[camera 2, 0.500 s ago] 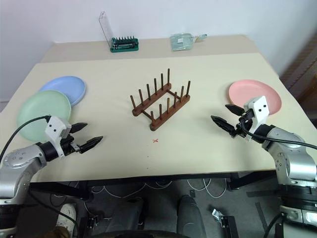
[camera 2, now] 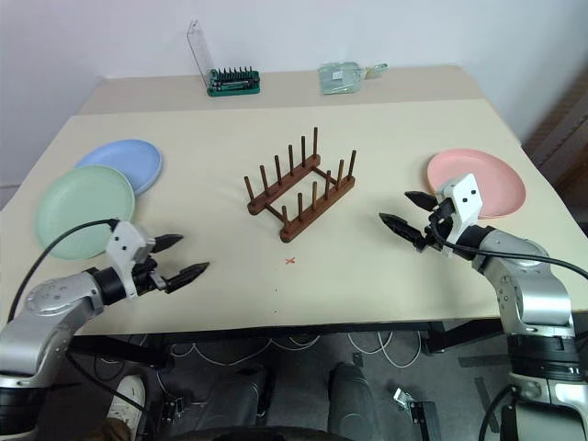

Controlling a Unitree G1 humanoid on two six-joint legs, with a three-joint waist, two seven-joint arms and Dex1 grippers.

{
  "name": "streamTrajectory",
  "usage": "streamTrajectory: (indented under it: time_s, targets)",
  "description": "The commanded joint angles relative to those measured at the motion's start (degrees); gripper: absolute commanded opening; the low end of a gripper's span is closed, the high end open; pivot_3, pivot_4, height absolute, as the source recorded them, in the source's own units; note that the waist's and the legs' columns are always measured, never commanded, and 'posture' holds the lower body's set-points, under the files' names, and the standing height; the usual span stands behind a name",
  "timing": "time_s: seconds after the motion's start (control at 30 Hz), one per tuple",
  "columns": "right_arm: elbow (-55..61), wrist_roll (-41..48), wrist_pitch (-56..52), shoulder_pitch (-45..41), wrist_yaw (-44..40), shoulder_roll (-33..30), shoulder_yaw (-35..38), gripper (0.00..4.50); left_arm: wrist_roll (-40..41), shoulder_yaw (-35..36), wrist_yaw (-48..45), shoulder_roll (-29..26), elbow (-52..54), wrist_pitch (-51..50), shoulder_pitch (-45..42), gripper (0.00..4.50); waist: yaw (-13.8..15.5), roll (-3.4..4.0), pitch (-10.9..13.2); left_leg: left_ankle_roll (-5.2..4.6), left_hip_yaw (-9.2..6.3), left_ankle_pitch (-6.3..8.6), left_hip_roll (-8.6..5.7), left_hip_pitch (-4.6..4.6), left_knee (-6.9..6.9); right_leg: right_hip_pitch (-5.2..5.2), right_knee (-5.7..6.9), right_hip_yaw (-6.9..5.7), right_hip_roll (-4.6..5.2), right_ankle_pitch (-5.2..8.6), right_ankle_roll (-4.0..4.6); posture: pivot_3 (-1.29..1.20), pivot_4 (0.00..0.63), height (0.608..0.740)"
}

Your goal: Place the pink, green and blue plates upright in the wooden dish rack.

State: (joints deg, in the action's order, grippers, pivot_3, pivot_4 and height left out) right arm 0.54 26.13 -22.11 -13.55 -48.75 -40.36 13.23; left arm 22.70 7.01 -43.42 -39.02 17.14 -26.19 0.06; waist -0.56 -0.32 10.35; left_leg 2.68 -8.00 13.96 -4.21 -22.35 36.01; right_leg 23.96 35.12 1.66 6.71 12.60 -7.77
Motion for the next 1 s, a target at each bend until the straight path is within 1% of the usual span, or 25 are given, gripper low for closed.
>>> streamTrajectory:
  time_s: [0.03,0.1,0.2,0.27,0.3,0.4,0.47,0.53,0.8,0.83,0.9,1.0]
  targets:
    - [3.02,0.6,1.71,1.35,0.31,-0.04,2.31,3.84,0.55,-3.62,-0.5,1.25,2.26,-1.8,-3.41,4.5,-0.07,0.0,0.0,0.0,0.0,0.0,0.0,0.0,0.01,0.0,0.0,0.0,0.0,0.0,0.0,0.0,0.15,0.74]
    - [4.58,0.84,1.96,2.87,0.99,0.59,2.67,3.84,-0.41,-7.3,-1.49,2.07,1.62,-2.09,-5.56,4.5,-0.1,0.0,0.0,0.0,0.0,0.0,0.0,0.0,0.02,0.0,0.02,0.0,0.0,0.0,0.0,0.0,0.15,0.74]
    - [6.66,0.79,2.55,5.22,2.16,1.73,2.88,3.84,-6.8,-15.38,-0.66,4.19,-1.33,0.28,-9.05,4.5,-0.12,0.01,-0.01,0.0,0.0,0.0,0.0,0.01,0.0,0.0,0.02,0.0,-0.01,0.0,-0.01,0.0,0.15,0.74]
    - [7.55,0.4,3.08,6.25,2.85,2.43,2.7,3.84,-11.88,-19.83,2.99,7.96,-5.24,2.59,-11.73,4.5,-0.09,0.02,-0.01,0.0,0.01,0.0,-0.01,0.02,0.02,0.0,0.02,0.0,-0.01,-0.01,-0.01,0.0,0.15,0.74]
    - [7.85,0.38,3.16,6.48,3.18,2.67,2.72,3.84,-13.95,-21.27,6.38,10.81,-7.96,1.25,-13.4,4.5,-0.1,0.01,-0.01,0.0,0.02,0.0,-0.02,0.02,0.02,-0.02,0.02,0.0,-0.01,-0.01,-0.01,0.0,0.15,0.74]
    - [8.78,0.46,3.07,7.0,3.76,3.01,2.74,3.84,-17.75,-23.57,10.73,15.23,-11.75,-0.12,-15.43,4.5,0.17,0.03,-0.04,0.0,-0.03,0.0,-0.03,0.07,0.1,-0.14,0.02,-0.02,-0.01,-0.01,-0.02,0.0,0.15,0.74]
    - [10.15,0.76,2.82,8.44,4.25,3.07,3.67,3.84,-16.68,-23.75,13.46,21.33,-12.92,0.68,-16.16,4.5,0.3,0.08,-0.08,0.0,-0.03,0.0,-0.04,0.17,0.1,-0.29,-0.05,-0.02,0.0,0.0,-0.03,0.0,0.15,0.74]
    - [10.94,0.82,2.66,9.41,4.72,3.14,4.15,3.84,-17.03,-23.45,15.4,24.77,-14.88,1.06,-16.85,4.5,0.8,0.05,-0.08,-0.12,-0.04,0.07,-0.08,0.32,0.12,-0.5,-0.08,-0.02,0.06,0.08,-0.15,0.0,0.15,0.74]
    - [13.89,2.69,-0.95,10.39,4.4,1.76,4.09,3.84,-19.92,-24.55,15.59,29.11,-22.3,4.7,-19.96,4.5,1.35,0.1,-0.12,-0.14,-0.03,0.08,-0.12,0.4,0.17,-0.6,-0.1,-0.02,0.07,0.1,-0.18,0.0,0.15,0.74]
    - [14.11,2.78,-1.35,10.35,3.79,1.37,3.63,3.9,-19.92,-24.6,15.53,29.63,-22.62,5.44,-20.11,4.01,1.35,0.1,-0.12,-0.14,-0.03,0.09,-0.12,0.41,0.16,-0.6,-0.1,-0.02,0.07,0.11,-0.18,0.0,0.15,0.74]
    - [14.39,2.71,-1.89,10.05,3.42,1.05,3.1,3.9,-19.88,-24.6,15.33,30.25,-22.96,6.28,-20.0,3.26,1.28,0.1,-0.12,-0.15,-0.03,0.09,-0.13,0.41,0.16,-0.6,-0.1,-0.02,0.07,0.11,-0.19,0.0,0.15,0.74]
    - [14.68,2.6,-2.34,9.47,4.07,1.32,2.93,3.9,-20.15,-24.15,14.88,30.14,-22.89,6.8,-19.54,1.79,1.28,0.1,-0.12,-0.16,-0.03,0.1,-0.12,0.42,0.15,-0.6,-0.1,-0.02,0.07,0.11,-0.19,0.0,0.15,0.74]
